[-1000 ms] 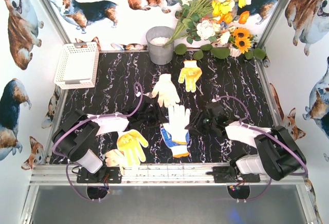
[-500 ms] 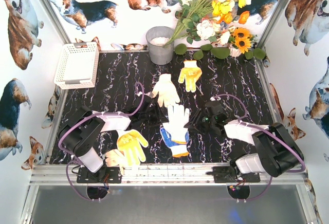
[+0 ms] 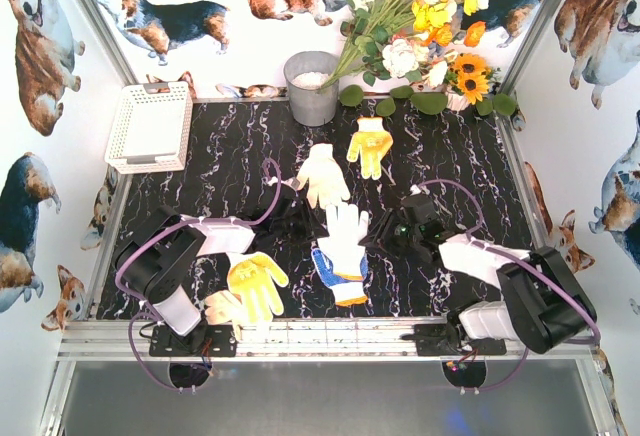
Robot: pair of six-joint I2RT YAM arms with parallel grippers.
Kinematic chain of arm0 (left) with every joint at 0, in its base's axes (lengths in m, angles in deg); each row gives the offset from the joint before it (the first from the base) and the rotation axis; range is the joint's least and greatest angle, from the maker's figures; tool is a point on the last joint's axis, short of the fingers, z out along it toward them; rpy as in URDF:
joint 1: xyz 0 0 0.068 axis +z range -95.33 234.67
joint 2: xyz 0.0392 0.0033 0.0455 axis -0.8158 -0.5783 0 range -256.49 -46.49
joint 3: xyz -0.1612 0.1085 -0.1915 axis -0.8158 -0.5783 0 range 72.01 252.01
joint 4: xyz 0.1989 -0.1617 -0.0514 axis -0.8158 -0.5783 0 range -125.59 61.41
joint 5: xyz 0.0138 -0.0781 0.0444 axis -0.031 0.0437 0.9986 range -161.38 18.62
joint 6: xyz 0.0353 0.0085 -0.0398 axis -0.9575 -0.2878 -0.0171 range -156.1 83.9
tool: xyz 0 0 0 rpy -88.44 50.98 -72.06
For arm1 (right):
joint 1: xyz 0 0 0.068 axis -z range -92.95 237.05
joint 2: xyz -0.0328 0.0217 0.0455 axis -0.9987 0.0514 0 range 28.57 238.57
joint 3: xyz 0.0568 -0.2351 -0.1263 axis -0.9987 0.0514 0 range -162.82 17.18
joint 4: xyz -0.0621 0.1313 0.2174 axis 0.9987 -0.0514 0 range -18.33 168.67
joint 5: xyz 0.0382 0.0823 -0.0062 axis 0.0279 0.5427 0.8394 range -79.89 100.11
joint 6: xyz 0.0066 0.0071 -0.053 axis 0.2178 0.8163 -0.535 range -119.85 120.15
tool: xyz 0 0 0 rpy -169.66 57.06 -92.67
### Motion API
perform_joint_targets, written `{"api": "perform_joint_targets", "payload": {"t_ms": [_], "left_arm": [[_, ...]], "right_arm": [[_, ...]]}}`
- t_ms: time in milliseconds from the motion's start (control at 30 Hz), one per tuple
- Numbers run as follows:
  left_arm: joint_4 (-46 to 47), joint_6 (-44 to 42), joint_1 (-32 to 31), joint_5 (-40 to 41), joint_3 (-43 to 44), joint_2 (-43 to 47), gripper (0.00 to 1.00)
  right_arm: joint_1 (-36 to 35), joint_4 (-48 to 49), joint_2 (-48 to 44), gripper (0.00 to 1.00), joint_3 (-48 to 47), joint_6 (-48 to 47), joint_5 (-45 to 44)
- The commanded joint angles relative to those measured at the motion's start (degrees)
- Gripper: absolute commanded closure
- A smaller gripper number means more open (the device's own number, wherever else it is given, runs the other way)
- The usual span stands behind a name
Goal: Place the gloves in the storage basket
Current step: Pair the glove with the glove.
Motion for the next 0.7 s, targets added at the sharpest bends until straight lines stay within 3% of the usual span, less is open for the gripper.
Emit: {"api": "perform_joint_targets", "payload": {"t_ms": [0, 400, 667], "left_arm": [[3.25, -0.8, 0.36, -1.36, -0.39, 0.32, 0.7], [5.97, 0.69, 0.28, -2.53, -1.65, -1.03, 0.75], [4.42, 0.85, 0.27, -2.26, -1.21, -1.83, 0.76]], "right_arm": [[0.28, 1.42, -3.06, 0.71, -2.7, -1.41, 0.04], [0.28, 1.54, -1.53, 0.72, -2.37, -2.17, 2.56], [0.28, -1.28, -1.93, 0.68, -1.26, -0.86, -0.6]]}}
